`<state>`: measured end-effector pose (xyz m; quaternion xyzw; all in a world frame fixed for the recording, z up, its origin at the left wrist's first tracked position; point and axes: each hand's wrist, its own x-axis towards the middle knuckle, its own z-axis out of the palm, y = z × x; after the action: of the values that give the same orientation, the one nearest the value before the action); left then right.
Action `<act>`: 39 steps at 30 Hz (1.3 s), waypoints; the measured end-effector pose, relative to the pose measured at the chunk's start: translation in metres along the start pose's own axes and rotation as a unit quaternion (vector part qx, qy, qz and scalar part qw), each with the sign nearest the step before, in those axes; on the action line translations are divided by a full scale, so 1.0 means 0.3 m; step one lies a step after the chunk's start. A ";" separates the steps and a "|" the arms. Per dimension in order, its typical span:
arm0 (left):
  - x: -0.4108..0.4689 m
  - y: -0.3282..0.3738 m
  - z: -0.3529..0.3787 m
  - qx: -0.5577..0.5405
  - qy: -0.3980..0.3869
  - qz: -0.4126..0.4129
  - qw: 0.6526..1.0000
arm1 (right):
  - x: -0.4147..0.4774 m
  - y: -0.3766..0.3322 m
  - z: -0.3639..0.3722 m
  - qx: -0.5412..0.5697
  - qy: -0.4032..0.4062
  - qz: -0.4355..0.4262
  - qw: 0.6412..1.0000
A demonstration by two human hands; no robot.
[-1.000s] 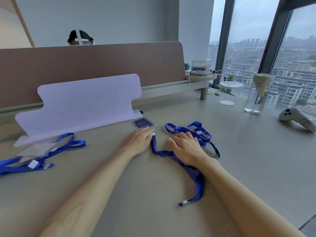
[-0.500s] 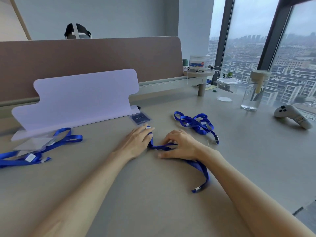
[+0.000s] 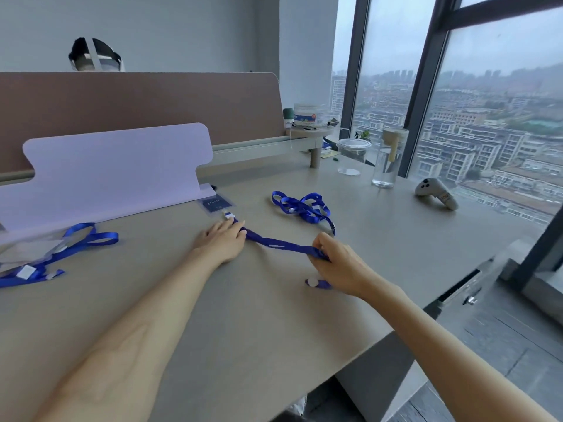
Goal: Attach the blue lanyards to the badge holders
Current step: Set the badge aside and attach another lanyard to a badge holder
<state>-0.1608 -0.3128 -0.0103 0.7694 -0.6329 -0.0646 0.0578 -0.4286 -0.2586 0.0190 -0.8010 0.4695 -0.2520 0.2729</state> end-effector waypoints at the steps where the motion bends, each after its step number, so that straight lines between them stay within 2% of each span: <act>1: -0.004 0.002 -0.001 0.001 0.000 -0.001 1.000 | -0.033 0.005 -0.014 0.027 0.007 0.006 1.000; 6: -0.014 0.000 0.001 0.002 0.009 -0.012 1.000 | -0.173 0.009 -0.089 0.137 0.058 0.001 0.989; 8: -0.020 0.007 0.005 -0.019 0.038 -0.008 0.999 | -0.195 0.021 -0.109 0.134 0.077 0.005 0.988; 12: -0.077 0.042 0.033 -0.108 0.090 0.050 0.989 | -0.203 0.042 -0.109 0.037 0.037 0.016 0.999; 14: -0.103 0.055 0.051 -0.096 0.074 0.078 0.990 | -0.209 0.053 -0.100 -0.035 0.022 0.023 0.999; 17: -0.114 0.057 0.050 -0.053 0.050 0.064 0.995 | -0.232 0.078 -0.093 -0.159 0.047 0.011 0.986; 19: -0.112 0.064 0.042 -0.022 0.047 0.050 0.997 | -0.264 0.097 -0.092 -0.225 0.087 -0.033 0.970; 22: -0.112 0.082 0.038 -0.001 0.045 0.036 0.998 | -0.302 0.123 -0.084 -0.329 0.165 -0.164 0.915; 25: -0.114 0.085 0.036 0.008 0.033 0.033 0.999 | -0.319 0.153 -0.072 -0.358 0.172 -0.245 0.884; 27: -0.114 0.081 0.035 0.015 0.024 0.032 0.999 | -0.336 0.163 -0.076 -0.352 0.140 -0.246 0.892; 31: -0.139 0.085 0.035 0.008 0.031 0.053 0.998 | -0.382 0.148 -0.113 -0.314 0.078 -0.194 0.926; 36: -0.187 0.073 0.042 -0.058 0.036 0.079 0.995 | -0.332 0.111 -0.136 -0.246 0.100 -0.133 0.955; 39: -0.228 0.067 0.048 -0.068 0.037 0.076 0.994 | -0.283 0.090 -0.099 -0.241 0.088 -0.102 0.961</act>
<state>-0.1957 -0.2495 -0.0193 0.7153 -0.6810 -0.0739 0.1383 -0.5014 -0.2001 0.0098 -0.8616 0.4541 -0.2269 0.0022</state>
